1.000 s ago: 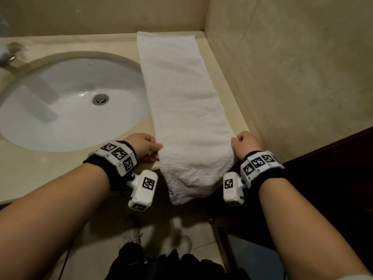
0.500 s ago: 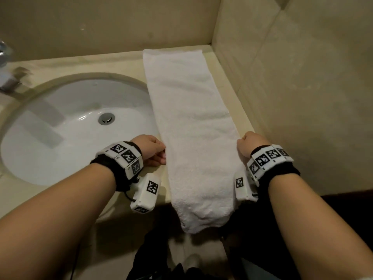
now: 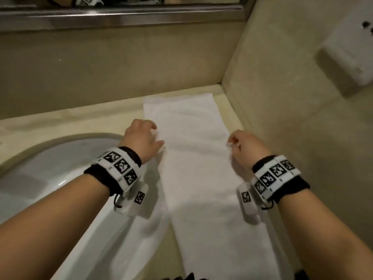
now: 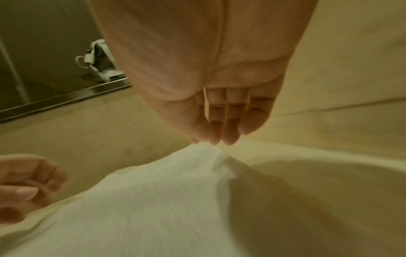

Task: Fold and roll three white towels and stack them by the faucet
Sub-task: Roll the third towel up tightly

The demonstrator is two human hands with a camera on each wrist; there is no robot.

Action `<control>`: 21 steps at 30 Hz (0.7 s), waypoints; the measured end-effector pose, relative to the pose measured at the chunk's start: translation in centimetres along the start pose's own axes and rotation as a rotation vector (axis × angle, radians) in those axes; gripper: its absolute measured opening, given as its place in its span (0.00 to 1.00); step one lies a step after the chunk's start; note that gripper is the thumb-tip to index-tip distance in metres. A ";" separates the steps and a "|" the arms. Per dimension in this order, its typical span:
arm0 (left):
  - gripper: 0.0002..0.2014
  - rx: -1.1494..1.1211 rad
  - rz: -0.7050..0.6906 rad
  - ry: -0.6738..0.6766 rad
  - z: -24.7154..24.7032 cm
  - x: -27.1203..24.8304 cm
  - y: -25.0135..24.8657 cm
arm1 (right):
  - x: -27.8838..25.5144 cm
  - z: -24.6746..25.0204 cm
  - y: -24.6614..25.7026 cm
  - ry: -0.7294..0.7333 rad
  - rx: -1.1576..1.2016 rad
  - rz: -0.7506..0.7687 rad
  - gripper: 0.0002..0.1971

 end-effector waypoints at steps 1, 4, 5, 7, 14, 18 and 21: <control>0.26 0.096 -0.081 -0.008 0.1 1.0 -0.3 | 1.7 0.2 1.7 -0.019 0.014 0.087 0.11; 0.32 0.289 -0.168 0.077 -1.1 2.8 -0.3 | 5.5 -0.9 4.4 0.112 -0.056 0.193 0.19; 0.33 0.314 -0.174 0.083 -1.5 3.1 -0.1 | 6.5 -1.4 4.3 0.164 -0.117 0.190 0.23; 0.32 0.303 -0.198 0.034 -1.8 3.5 0.4 | 8.0 -2.0 4.2 0.199 -0.209 0.216 0.29; 0.15 0.335 -0.304 -0.035 -2.5 2.4 -1.0 | 8.7 -2.0 4.1 0.186 -0.259 0.304 0.19; 0.10 0.178 -0.364 -0.019 -1.7 1.5 -1.0 | 7.6 -1.2 3.9 0.181 -0.238 0.365 0.13; 0.05 -0.095 -0.317 0.005 0.3 1.4 -1.1 | 7.0 1.4 4.4 0.076 -0.087 0.393 0.09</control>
Point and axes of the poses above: each hand's wrist, its own x-axis towards the middle knuckle, its own z-axis out of the back of the hand, y = z × x, the point moved 6 cm from there along x, towards the middle knuckle, and after that the axes turned 3 degrees about -z, right-handed, at the moved point
